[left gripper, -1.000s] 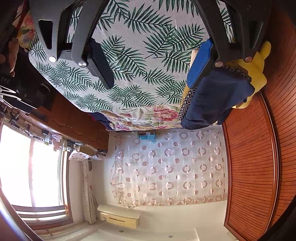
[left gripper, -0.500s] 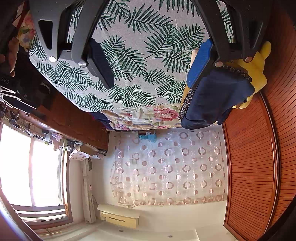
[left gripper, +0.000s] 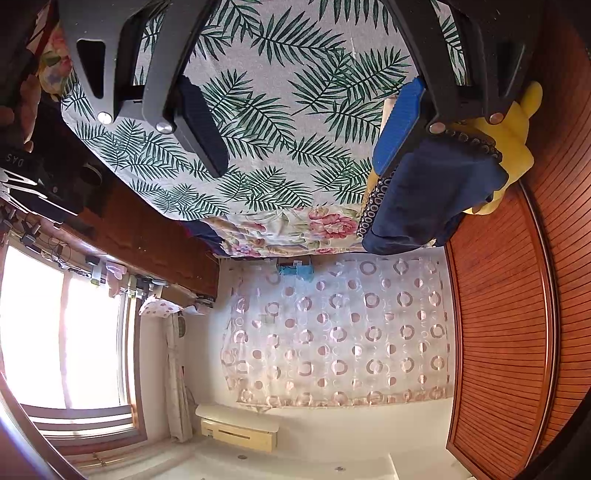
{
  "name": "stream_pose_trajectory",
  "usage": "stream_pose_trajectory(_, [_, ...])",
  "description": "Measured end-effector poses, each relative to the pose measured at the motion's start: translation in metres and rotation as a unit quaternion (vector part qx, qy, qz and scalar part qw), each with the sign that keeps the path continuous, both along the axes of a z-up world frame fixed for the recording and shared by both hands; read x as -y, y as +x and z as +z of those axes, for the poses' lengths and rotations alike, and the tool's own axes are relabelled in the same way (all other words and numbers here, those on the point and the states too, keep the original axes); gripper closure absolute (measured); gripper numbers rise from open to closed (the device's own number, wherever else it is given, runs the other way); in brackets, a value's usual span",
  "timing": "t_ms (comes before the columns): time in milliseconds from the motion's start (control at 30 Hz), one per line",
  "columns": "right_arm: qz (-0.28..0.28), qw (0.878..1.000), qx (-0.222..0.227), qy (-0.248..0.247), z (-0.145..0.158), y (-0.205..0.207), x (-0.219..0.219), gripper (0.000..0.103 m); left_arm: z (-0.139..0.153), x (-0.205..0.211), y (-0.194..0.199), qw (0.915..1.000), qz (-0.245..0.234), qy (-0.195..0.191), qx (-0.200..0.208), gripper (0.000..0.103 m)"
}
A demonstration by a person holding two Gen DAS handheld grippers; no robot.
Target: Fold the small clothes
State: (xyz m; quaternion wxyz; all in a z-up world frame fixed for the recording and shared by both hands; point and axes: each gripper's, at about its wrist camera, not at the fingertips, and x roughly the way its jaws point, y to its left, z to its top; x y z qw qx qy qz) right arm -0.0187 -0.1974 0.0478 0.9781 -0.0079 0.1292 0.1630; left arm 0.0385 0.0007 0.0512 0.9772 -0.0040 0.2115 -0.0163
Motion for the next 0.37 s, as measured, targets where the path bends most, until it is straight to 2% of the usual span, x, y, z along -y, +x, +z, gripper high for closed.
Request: stream_pose_trajectory(367, [0.001, 1.000, 0.004, 0.003, -0.0021, -0.0030, 0.0034, 0.013, 0.0080, 0.0062, 0.0012, 1.0000, 0.001, 0.000, 0.004, 0.022])
